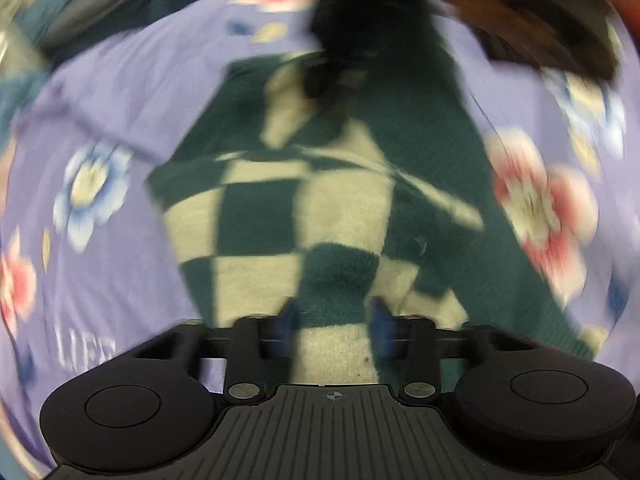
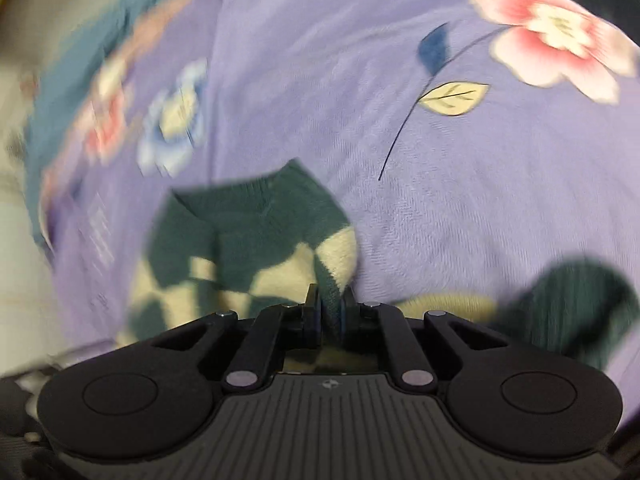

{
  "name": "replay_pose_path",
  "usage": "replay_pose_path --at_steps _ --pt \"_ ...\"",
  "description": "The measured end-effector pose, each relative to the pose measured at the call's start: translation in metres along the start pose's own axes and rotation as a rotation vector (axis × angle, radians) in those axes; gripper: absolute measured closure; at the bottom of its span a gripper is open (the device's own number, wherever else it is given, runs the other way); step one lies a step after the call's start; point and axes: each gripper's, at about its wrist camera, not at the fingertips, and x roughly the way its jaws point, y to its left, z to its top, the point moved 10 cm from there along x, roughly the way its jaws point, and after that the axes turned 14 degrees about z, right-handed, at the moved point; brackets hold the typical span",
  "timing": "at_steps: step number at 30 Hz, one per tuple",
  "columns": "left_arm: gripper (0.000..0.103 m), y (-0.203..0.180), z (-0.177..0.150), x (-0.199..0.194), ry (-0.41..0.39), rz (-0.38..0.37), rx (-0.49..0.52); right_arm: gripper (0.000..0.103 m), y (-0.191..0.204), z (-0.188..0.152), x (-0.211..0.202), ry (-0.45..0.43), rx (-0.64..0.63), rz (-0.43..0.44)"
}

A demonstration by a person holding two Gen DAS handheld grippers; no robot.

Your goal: Fold small clothes

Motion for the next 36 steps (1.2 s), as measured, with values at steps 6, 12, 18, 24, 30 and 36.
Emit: replay_pose_path --at_steps 6,12,18,24,30,36 --pt "0.078 0.119 0.047 -0.033 -0.173 0.023 -0.331 0.093 0.041 -0.005 -0.091 -0.408 0.247 0.333" --pt "0.025 0.153 0.079 -0.076 -0.232 -0.231 -0.473 0.101 0.075 -0.002 -0.184 -0.705 0.294 0.525" --pt "0.0 0.086 0.059 -0.075 -0.173 -0.124 -0.307 0.068 0.063 0.01 -0.198 -0.598 0.089 0.061" --pt "0.0 0.015 0.013 -0.04 -0.061 -0.004 0.033 0.017 0.011 0.01 -0.137 -0.333 -0.024 -0.158" --pt "0.0 -0.057 -0.016 -0.022 -0.213 0.278 0.39 0.012 -0.049 0.022 -0.087 -0.144 -0.052 -0.211" --pt "0.0 -0.05 -0.019 0.011 -0.146 0.278 0.302 0.002 -0.088 0.021 -0.017 0.01 0.037 -0.141"
